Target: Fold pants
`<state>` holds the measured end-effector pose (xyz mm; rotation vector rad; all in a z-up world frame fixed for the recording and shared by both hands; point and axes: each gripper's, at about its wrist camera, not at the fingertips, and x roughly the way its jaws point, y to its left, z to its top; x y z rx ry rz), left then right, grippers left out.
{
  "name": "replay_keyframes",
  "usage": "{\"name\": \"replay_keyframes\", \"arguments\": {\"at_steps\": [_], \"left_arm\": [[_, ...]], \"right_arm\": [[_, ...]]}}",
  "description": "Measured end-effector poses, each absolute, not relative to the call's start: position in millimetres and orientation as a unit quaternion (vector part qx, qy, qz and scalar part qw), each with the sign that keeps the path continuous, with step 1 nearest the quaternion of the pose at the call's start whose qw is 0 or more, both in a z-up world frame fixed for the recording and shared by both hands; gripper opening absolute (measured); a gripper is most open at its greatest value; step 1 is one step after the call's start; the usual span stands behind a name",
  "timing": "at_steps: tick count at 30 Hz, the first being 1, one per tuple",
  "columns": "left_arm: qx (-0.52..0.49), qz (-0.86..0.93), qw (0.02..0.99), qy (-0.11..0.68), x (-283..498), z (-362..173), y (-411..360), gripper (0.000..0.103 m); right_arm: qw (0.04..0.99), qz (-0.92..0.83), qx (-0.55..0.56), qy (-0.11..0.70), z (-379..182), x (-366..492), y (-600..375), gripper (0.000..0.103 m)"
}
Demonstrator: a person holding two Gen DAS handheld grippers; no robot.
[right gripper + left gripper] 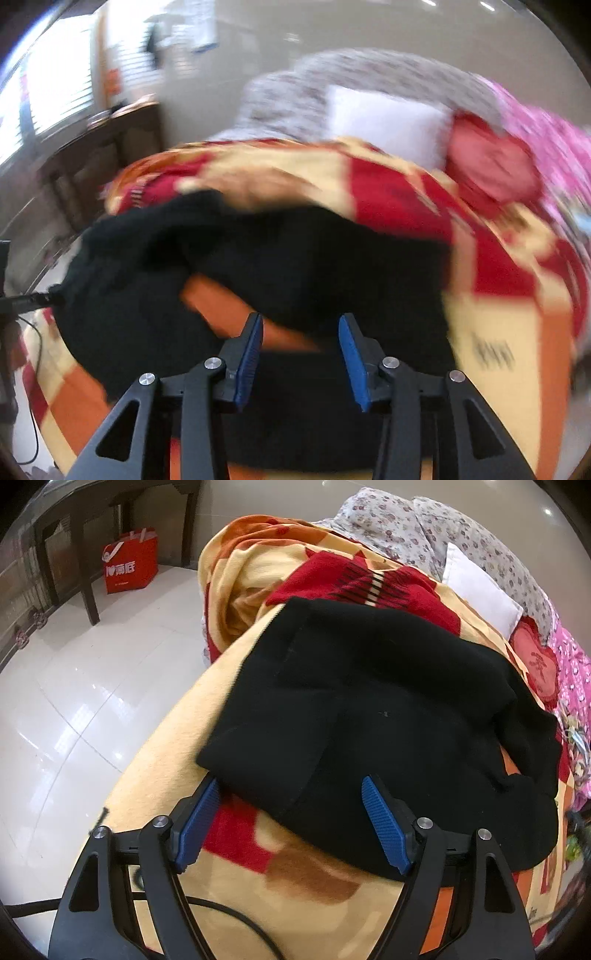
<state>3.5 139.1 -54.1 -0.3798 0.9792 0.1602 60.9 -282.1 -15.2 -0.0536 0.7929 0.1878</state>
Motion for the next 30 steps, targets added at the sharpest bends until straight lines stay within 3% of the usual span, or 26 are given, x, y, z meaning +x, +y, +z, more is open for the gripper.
{"name": "replay_keyframes", "arguments": {"at_steps": [8, 9, 11, 13, 15, 17, 18, 30], "left_arm": [[-0.171, 0.058, 0.866, 0.467, 13, -52, 121, 0.077], [-0.174, 0.054, 0.868, 0.462, 14, -51, 121, 0.073], [-0.187, 0.056, 0.867, 0.459, 14, -50, 124, 0.054], [-0.206, 0.053, 0.865, 0.454, 14, -47, 130, 0.029], [-0.218, 0.054, 0.867, 0.445, 16, -46, 134, 0.016], [-0.217, 0.059, 0.866, 0.447, 17, -47, 133, 0.014], [-0.219, 0.058, 0.865, 0.448, 16, -46, 133, 0.012], [-0.236, -0.004, 0.880, 0.412, -18, -2, 135, 0.010]], "right_arm": [[0.892, -0.001, 0.089, 0.443, -67, 23, -379, 0.045], [0.896, -0.004, 0.095, 0.433, -68, 21, -380, 0.046], [0.897, -0.002, 0.128, 0.422, -70, 23, -384, 0.050], [0.898, 0.010, 0.149, 0.414, -71, 34, -383, 0.050], [0.898, 0.032, 0.169, 0.406, -71, 41, -380, 0.048], [0.894, 0.071, 0.211, 0.389, -75, 46, -377, 0.020], [0.893, 0.081, 0.219, 0.385, -76, 49, -374, 0.014], [0.933, 0.110, 0.176, 0.294, 10, -10, -375, 0.010]]}}
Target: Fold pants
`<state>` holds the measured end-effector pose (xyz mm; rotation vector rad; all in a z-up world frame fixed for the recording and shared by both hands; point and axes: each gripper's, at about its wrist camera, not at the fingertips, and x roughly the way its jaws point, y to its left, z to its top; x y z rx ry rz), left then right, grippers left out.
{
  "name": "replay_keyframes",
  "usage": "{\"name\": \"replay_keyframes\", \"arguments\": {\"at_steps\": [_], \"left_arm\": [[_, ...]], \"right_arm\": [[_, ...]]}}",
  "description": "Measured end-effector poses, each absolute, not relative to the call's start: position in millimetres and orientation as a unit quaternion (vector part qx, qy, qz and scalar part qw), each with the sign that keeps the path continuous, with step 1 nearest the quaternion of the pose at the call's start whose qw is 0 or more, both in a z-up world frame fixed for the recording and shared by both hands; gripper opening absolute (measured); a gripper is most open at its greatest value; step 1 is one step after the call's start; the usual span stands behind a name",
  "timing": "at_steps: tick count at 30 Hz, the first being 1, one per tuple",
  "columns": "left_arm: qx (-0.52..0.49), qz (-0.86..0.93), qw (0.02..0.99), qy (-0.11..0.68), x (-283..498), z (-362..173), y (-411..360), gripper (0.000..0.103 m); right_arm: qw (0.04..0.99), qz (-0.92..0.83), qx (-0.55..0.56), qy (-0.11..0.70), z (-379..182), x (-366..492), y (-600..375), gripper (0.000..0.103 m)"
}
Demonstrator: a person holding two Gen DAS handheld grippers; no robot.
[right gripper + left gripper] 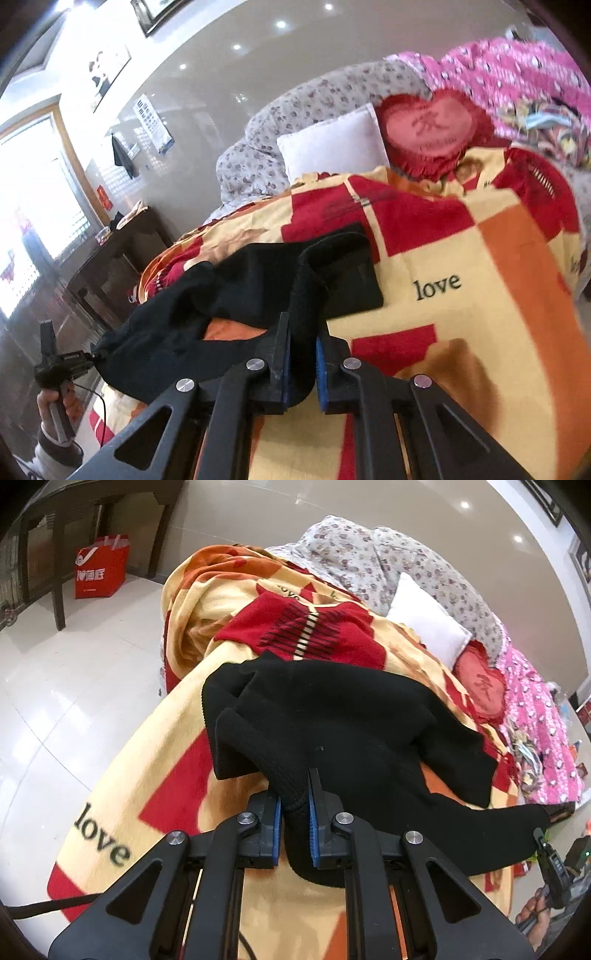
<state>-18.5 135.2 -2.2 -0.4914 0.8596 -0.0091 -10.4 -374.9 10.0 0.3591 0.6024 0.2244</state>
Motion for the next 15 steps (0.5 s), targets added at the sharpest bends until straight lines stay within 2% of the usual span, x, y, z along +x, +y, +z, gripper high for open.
{"name": "replay_keyframes", "arguments": {"at_steps": [5, 9, 11, 13, 15], "left_arm": [[-0.201, 0.004, 0.883, 0.423, -38, -1, 137, 0.010], [-0.178, 0.020, 0.860, 0.478, -36, -35, 137, 0.013], [-0.171, 0.030, 0.853, 0.492, -37, -44, 139, 0.016], [-0.168, 0.037, 0.854, 0.491, -42, -39, 145, 0.024], [-0.166, 0.043, 0.858, 0.485, -46, -31, 154, 0.029]], "right_arm": [[0.935, 0.091, 0.173, 0.296, 19, -40, -391, 0.010], [0.916, 0.064, 0.189, 0.347, -15, -41, -406, 0.010], [0.900, 0.038, 0.180, 0.394, -38, -32, -408, 0.013], [0.891, -0.008, 0.139, 0.432, -50, -25, -405, 0.016], [0.896, -0.018, 0.119, 0.428, -45, -27, -402, 0.021]]}}
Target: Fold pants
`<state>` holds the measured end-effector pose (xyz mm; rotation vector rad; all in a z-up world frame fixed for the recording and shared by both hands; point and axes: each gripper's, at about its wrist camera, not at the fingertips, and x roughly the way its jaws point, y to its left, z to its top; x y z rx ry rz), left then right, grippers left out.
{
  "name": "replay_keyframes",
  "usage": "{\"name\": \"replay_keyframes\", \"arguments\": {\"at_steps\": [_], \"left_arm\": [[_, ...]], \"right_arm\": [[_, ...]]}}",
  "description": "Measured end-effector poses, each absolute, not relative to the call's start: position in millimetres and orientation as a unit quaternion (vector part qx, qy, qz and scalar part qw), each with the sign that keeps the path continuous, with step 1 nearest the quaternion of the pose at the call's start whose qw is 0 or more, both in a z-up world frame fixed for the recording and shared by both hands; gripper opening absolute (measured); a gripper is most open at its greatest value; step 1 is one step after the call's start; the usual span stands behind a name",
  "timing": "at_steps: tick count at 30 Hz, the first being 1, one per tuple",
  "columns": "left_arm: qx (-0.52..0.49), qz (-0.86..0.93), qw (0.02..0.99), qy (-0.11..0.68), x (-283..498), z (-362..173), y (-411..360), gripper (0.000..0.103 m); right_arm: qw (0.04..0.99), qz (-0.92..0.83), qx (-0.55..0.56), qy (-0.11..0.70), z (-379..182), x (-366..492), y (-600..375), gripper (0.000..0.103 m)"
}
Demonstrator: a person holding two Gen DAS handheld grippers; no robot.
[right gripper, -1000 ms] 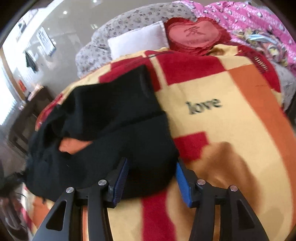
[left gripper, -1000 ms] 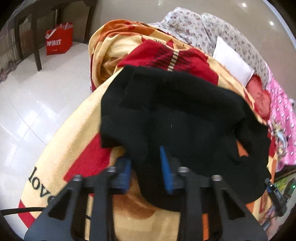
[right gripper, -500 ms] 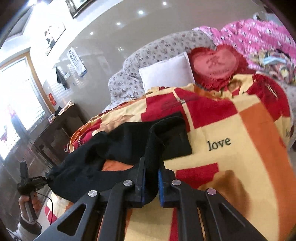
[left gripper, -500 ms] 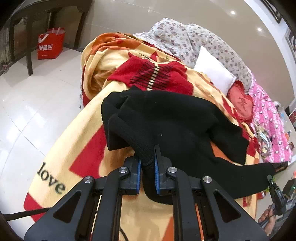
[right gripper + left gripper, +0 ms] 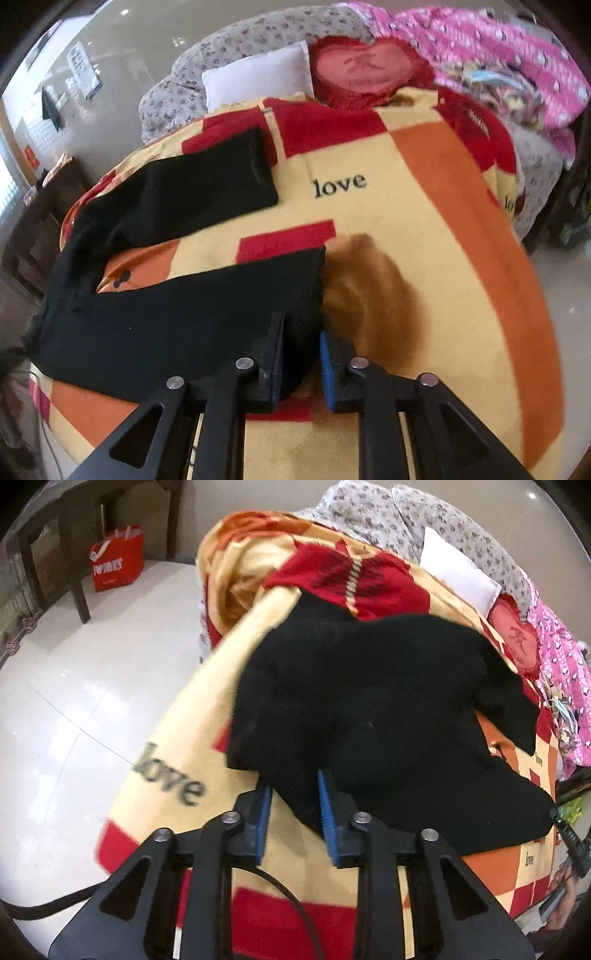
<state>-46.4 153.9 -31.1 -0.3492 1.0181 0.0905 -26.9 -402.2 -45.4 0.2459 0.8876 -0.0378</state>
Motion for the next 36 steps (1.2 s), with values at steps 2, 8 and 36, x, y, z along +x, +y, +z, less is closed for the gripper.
{"name": "replay_keyframes", "arguments": {"at_steps": [2, 8, 36], "left_arm": [[-0.151, 0.074, 0.865, 0.473, -54, -21, 161, 0.029], [-0.125, 0.077, 0.887, 0.438, -66, 5, 158, 0.029], [-0.130, 0.030, 0.880, 0.456, 29, -25, 118, 0.034]], "right_arm": [[0.905, -0.038, 0.094, 0.412, -29, -30, -398, 0.029], [0.917, 0.082, 0.097, 0.377, 6, -24, -349, 0.031], [0.850, 0.351, -0.129, 0.371, 19, 116, -112, 0.053]]}}
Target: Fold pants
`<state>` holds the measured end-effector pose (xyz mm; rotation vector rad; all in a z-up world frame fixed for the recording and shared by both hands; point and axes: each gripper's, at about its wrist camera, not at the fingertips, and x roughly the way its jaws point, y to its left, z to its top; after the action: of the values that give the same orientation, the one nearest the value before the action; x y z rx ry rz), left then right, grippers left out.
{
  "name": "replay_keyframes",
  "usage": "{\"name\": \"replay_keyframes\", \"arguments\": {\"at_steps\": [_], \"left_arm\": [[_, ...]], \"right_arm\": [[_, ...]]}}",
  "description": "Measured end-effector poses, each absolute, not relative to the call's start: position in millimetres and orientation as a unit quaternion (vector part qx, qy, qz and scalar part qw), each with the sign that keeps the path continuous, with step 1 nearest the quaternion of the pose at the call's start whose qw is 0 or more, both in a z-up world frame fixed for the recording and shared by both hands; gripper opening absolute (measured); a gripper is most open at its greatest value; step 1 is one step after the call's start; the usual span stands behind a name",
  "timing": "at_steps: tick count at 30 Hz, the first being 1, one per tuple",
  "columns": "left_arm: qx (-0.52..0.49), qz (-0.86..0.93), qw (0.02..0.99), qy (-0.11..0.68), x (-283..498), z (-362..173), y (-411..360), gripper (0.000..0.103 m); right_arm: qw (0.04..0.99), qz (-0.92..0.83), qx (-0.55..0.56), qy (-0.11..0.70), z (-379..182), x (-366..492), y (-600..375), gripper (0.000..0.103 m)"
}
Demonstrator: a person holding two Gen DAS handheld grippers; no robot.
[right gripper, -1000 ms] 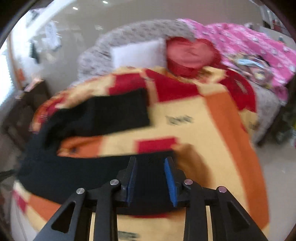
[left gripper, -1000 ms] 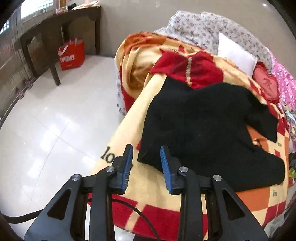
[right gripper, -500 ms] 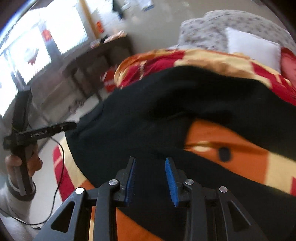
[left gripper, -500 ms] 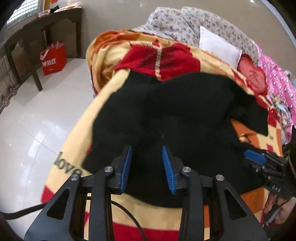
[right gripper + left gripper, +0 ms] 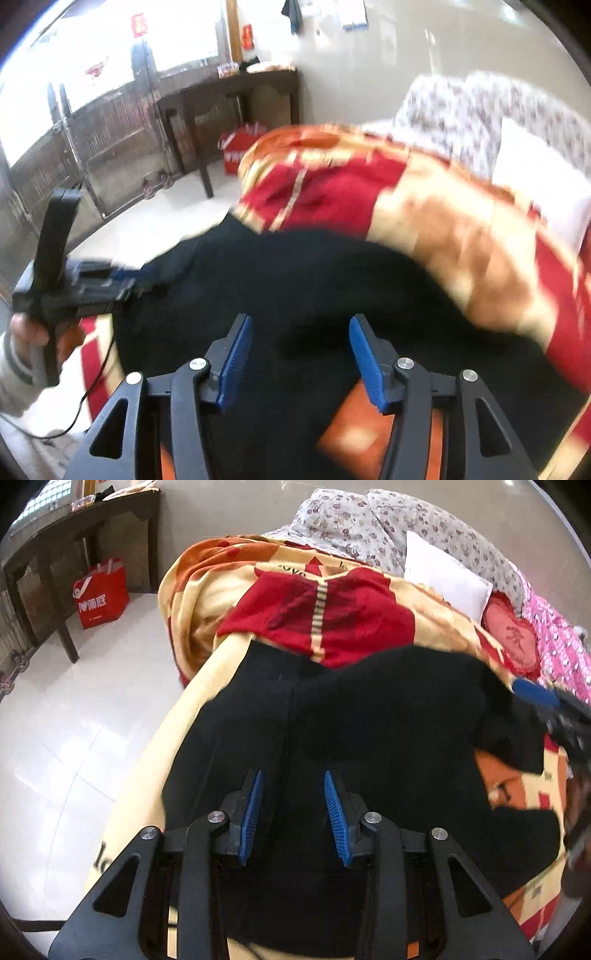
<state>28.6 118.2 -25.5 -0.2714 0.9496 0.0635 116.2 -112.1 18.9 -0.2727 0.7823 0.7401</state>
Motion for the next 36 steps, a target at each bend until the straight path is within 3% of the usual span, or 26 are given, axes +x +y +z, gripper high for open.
{"name": "replay_keyframes", "arguments": {"at_steps": [3, 12, 16, 18, 20, 21, 31, 36], "left_arm": [[-0.122, 0.033, 0.878, 0.461, 52, -24, 119, 0.042], [-0.110, 0.039, 0.862, 0.494, 86, -45, 129, 0.043], [-0.106, 0.041, 0.860, 0.498, 90, -49, 129, 0.045], [-0.109, 0.042, 0.859, 0.498, 90, -51, 130, 0.046], [-0.111, 0.042, 0.860, 0.496, 88, -51, 131, 0.046], [-0.113, 0.042, 0.861, 0.495, 87, -50, 132, 0.046], [-0.167, 0.057, 0.862, 0.476, 49, -29, 153, 0.046], [-0.184, 0.063, 0.866, 0.460, 24, -15, 163, 0.046]], "right_arm": [[0.841, 0.364, -0.155, 0.369, 31, 160, -105, 0.056], [0.769, 0.417, -0.225, 0.430, -8, 235, -93, 0.056], [0.745, 0.437, -0.198, 0.464, -27, 247, -95, 0.056], [0.736, 0.449, -0.183, 0.472, -31, 245, -95, 0.044], [0.739, 0.458, -0.184, 0.460, -29, 232, -96, 0.016], [0.745, 0.456, -0.189, 0.449, -26, 226, -95, 0.013], [0.773, 0.484, -0.159, 0.378, 28, 133, -113, 0.009], [0.765, 0.494, -0.149, 0.386, 22, 85, -117, 0.008]]}}
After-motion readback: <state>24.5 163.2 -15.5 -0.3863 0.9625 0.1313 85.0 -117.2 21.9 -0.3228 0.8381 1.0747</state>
